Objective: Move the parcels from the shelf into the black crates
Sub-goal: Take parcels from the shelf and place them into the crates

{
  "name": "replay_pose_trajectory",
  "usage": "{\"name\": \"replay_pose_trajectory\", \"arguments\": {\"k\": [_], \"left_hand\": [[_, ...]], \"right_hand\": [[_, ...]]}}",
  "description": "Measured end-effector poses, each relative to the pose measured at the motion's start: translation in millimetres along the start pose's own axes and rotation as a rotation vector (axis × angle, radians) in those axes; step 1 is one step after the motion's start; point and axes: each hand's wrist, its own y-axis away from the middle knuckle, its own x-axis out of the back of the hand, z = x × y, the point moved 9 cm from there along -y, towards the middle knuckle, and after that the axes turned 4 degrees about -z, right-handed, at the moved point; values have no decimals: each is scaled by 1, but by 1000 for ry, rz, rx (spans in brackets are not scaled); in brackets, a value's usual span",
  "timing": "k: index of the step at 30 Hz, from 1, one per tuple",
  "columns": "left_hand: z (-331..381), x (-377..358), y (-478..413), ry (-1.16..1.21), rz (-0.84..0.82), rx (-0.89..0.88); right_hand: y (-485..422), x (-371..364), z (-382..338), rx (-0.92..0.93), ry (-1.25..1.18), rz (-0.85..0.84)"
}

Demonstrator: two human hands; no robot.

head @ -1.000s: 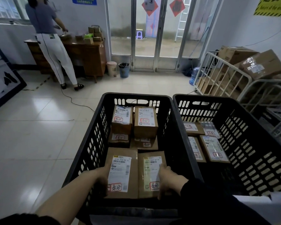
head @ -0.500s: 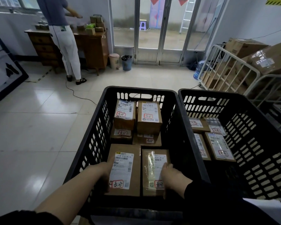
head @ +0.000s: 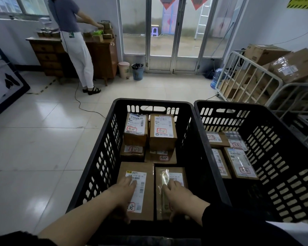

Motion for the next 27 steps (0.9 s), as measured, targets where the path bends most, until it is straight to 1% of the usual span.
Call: {"name": "replay_pose_trajectory", "arguments": {"k": [10, 18, 23, 27], "left_hand": [[0, 2, -9, 9, 8, -20], [-1, 3, -3, 25, 15, 0], [-9, 20, 10, 131, 64, 27], [-14, 37, 28, 224, 132, 20]], "right_hand": [[-17, -7, -6, -12, 82, -25], [-9, 1, -3, -21, 24, 10], [5, 10, 8, -18, -16, 38], [19, 23, 11, -19, -47, 104]]}}
